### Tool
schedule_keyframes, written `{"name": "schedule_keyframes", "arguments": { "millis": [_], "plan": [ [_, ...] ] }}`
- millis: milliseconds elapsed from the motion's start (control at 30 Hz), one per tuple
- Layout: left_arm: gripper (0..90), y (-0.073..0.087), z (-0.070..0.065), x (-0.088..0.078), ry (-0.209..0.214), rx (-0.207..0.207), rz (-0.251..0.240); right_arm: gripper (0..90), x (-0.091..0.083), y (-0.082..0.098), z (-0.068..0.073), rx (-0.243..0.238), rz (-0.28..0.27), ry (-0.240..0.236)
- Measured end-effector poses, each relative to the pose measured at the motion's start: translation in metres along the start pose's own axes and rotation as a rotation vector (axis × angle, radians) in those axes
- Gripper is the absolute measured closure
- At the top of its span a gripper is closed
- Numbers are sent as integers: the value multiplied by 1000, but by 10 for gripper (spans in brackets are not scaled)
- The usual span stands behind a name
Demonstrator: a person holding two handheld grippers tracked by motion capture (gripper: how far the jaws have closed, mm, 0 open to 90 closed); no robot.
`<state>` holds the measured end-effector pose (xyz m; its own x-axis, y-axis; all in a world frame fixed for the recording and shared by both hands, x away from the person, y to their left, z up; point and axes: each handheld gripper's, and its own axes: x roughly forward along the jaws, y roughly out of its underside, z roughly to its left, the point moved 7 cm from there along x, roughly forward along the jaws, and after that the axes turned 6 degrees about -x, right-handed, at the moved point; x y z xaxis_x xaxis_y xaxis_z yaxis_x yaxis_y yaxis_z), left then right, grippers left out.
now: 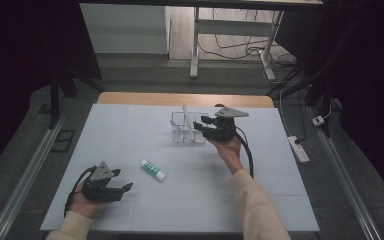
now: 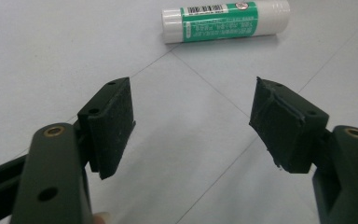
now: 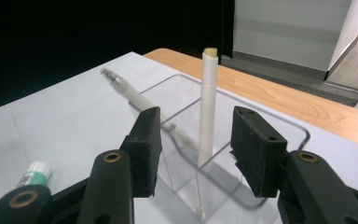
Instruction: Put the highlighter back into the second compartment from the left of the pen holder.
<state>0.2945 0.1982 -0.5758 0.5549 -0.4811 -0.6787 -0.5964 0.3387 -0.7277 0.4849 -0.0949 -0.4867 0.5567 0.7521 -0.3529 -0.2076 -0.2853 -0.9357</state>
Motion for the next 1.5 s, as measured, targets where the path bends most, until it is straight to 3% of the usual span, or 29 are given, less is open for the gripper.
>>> {"name": "schedule_keyframes", "arguments": {
  "millis": [600, 1000, 1500],
  "plan": [
    [297, 0, 1, -1, -7, -4, -1, 506, -54, 26, 17, -24, 33, -6],
    [297, 0, 1, 0, -7, -6, 0, 503, -92, 55, 17, -20, 75, 2],
    [297, -1, 1, -1, -9, -8, -4, 488, -125, 80, 21, -42, 127, 13]
  ]
}}
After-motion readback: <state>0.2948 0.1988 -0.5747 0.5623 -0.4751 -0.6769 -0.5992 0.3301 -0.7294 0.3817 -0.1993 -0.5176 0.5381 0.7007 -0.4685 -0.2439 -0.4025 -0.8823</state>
